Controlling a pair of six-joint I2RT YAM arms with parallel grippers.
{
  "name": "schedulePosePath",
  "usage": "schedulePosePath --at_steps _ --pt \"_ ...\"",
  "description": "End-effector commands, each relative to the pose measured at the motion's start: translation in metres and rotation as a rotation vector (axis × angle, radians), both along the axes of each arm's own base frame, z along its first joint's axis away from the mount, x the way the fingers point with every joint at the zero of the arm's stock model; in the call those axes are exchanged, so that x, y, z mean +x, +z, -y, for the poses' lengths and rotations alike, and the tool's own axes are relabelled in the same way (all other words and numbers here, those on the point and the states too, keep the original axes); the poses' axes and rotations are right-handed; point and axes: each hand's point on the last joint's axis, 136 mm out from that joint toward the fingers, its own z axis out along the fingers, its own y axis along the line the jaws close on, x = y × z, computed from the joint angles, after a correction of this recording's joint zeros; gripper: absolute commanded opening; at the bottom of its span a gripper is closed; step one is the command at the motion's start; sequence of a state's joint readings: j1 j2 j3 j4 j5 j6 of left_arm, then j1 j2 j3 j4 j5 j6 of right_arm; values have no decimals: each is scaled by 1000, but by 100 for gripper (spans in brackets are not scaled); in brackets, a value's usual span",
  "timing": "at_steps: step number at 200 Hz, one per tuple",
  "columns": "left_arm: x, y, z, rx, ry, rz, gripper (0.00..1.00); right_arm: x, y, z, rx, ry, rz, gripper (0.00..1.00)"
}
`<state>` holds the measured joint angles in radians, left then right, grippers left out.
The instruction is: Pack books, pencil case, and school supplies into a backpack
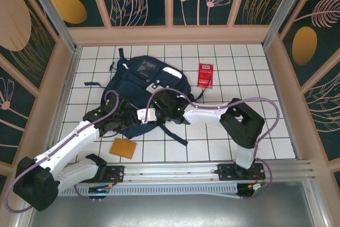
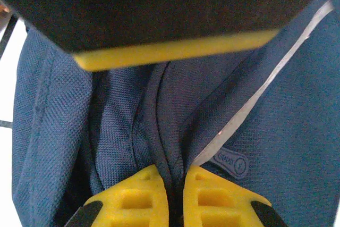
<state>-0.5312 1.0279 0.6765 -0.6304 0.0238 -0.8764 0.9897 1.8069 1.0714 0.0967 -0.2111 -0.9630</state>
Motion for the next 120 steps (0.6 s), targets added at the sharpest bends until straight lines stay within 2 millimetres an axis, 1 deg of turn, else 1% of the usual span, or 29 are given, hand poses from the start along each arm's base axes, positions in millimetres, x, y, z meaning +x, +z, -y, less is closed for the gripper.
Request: schedulePosePath --at_steps 1,13,27,59,66,78,99,107,120 --pt "20 26 14 -28 -62 92 59 27 72 5 202 -42 49 0" --pt "27 32 15 -12 -81 117 58 31 87 8 243 -33 29 0" --pt "36 41 21 -13 -112 153 58 36 97 11 267 -27 19 0" --pt "49 60 41 -82 -192 219 56 45 107 17 274 -1 1 0" --pt "51 62 45 -97 -203 230 54 47 110 19 283 0 -8 0" --pt "51 63 51 -129 -223 235 51 51 116 20 303 -4 -22 0" --pt "44 60 64 -201 -275 216 49 55 122 22 325 -6 -48 0" --pt "41 56 64 -199 -279 203 49 57 124 24 330 -6 -54 0" --pt "40 48 56 -155 -261 192 50 58 125 25 331 -4 -67 0"
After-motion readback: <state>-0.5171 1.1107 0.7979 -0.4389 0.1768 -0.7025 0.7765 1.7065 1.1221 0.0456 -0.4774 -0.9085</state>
